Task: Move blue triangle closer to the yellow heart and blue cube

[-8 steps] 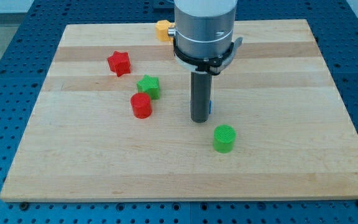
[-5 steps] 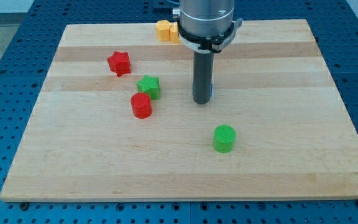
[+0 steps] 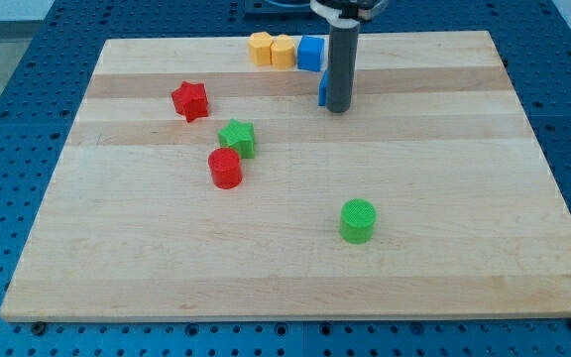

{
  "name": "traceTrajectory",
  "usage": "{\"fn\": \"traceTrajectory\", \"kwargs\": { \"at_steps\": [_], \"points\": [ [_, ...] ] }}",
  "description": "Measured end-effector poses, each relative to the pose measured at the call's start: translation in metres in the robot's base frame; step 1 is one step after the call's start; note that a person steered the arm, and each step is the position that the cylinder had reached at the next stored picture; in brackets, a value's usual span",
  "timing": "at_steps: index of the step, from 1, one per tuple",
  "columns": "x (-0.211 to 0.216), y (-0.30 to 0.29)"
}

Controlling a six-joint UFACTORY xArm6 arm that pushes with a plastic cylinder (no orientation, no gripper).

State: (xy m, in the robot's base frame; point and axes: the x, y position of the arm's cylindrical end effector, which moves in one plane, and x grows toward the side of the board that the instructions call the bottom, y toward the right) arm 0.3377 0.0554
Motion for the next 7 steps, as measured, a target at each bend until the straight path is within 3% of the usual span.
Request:
{"fn": "traceTrajectory", "kwargs": {
  "at_steps": [3,7],
  "points": [
    [-0.035,0.021],
    [-0.030,-0.006]
  ]
}}
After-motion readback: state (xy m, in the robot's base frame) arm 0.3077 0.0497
